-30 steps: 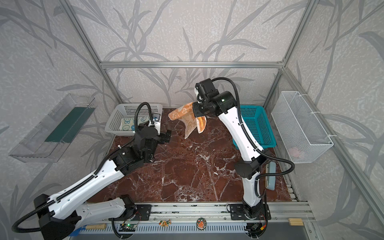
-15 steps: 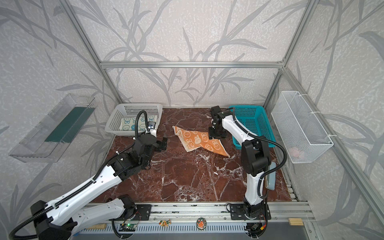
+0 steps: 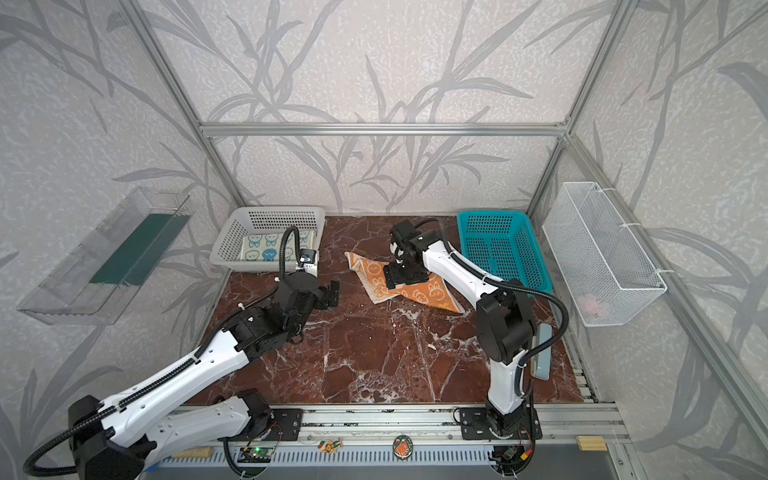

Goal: Fold and stack the towels

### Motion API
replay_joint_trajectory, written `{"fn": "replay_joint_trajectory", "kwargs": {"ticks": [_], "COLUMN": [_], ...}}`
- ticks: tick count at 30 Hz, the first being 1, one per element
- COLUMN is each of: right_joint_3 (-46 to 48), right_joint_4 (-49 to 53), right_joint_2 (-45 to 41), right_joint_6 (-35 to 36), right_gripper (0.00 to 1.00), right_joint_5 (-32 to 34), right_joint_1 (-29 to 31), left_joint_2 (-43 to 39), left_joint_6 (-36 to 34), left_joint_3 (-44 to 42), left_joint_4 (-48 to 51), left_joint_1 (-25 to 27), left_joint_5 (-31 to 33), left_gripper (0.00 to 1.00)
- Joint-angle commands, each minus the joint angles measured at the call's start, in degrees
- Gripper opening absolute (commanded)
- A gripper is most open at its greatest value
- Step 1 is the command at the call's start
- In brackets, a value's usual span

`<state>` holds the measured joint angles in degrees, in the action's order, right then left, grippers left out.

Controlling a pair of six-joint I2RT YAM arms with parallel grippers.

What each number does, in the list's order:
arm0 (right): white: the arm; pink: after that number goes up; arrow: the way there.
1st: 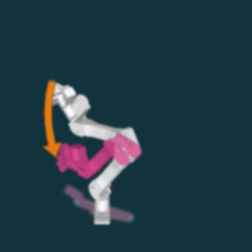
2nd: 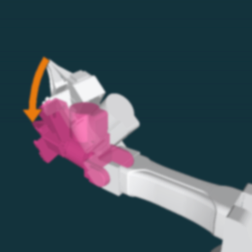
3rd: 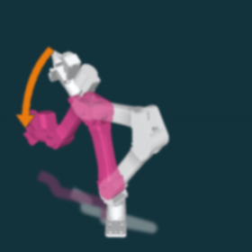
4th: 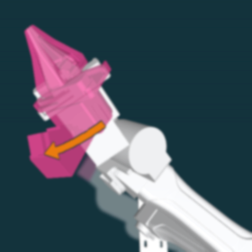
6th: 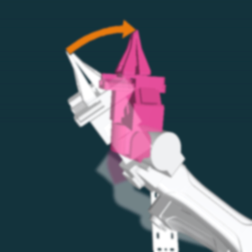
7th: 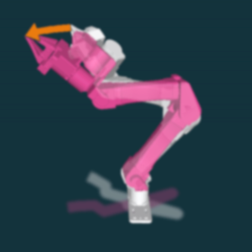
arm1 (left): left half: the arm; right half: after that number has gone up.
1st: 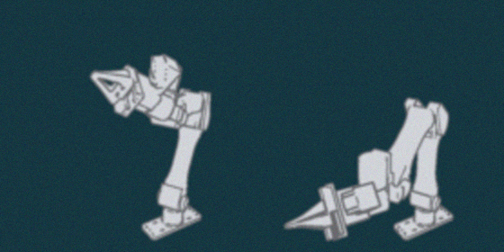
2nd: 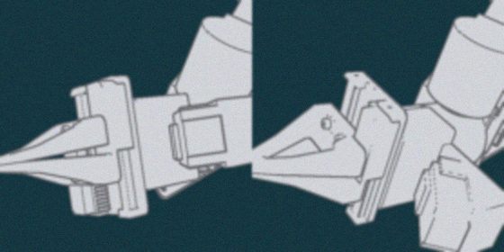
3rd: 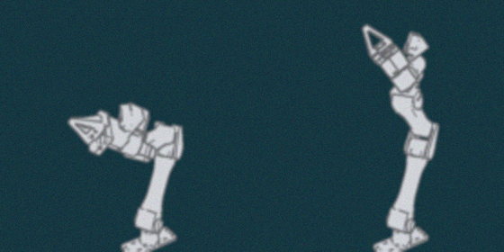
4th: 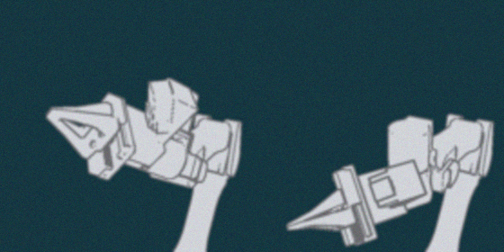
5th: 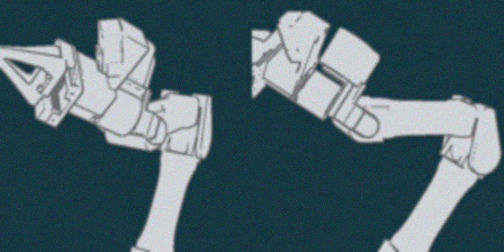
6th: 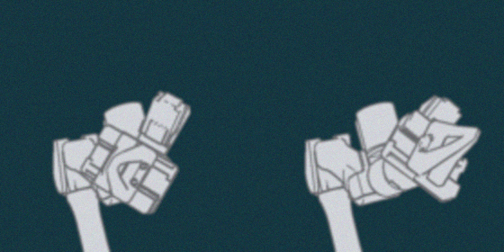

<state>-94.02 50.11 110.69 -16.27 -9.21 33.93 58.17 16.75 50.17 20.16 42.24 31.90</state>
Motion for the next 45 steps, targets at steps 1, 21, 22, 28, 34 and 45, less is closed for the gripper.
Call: {"fn": "replay_joint_trajectory", "kwargs": {"ticks": [1,21,22,28,34,45], "right_joint_3": [-1.46,-16.75,-17.07,-16.16,-11.14,-0.56], "right_joint_4": [-1.43,6.61,6.8,6.47,3.85,0.66], "right_joint_2": [4.07,20.0,20.3,20.66,17.88,6.79], "right_joint_6": [-1.1,0.46,0.74,2.02,3.38,6.3], "right_gripper": [0.77,0.48,0.48,0.35,0.09,0.24], "right_joint_5": [-1.36,21.19,20.65,18.86,16.58,12.35], "right_joint_1": [1.58,2.51,2.39,1.94,-0.68,-2.55], "left_joint_2": [-1.87,-0.63,-0.4,1.12,1.93,5.71], "left_joint_6": [2.69,5.26,5.13,4.78,4.15,2.32], "left_joint_3": [-1.01,-3.7,-3.68,-3.28,-2.93,-2.01], "left_joint_4": [1.99,1.12,1.03,0.47,0.81,2.42], "left_joint_1": [-0.92,-2.64,-2.69,-3.12,-3.25,-3.24], "left_joint_5": [0.36,-5.11,-5.18,-5.75,-6.37,-7.57], "left_gripper": [0.99,0.99,0.99,0.99,0.99,0.99]}}
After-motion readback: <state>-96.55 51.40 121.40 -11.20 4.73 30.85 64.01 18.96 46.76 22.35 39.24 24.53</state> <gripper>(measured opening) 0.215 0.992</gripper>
